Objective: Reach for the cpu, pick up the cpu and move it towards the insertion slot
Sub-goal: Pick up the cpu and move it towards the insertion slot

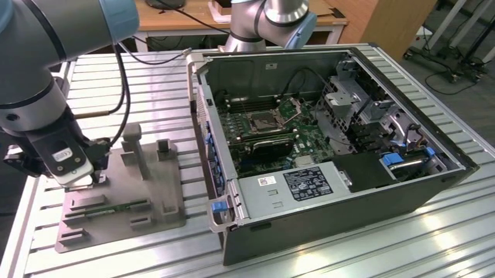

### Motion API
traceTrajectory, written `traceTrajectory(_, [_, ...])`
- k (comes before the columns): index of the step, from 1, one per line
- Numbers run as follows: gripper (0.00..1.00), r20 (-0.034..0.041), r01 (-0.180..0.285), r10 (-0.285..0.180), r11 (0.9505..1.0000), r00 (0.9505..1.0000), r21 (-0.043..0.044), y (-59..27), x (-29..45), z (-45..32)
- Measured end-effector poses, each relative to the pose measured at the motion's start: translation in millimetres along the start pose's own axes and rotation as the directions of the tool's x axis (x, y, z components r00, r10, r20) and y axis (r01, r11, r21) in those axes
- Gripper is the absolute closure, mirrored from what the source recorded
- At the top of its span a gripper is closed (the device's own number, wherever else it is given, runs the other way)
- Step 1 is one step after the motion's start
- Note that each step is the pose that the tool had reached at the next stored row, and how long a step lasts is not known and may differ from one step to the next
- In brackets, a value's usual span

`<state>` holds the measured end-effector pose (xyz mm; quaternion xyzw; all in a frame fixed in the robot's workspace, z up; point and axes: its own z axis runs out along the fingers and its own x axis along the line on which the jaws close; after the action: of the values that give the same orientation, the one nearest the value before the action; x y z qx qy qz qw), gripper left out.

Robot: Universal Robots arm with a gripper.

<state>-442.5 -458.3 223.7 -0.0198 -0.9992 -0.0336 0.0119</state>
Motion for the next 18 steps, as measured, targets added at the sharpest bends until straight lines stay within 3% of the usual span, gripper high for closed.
traceTrajectory(18, [0.46, 0.0, 0.0, 0.0, 1.0, 1.0, 0.0, 0.3, 0.1, -4.8])
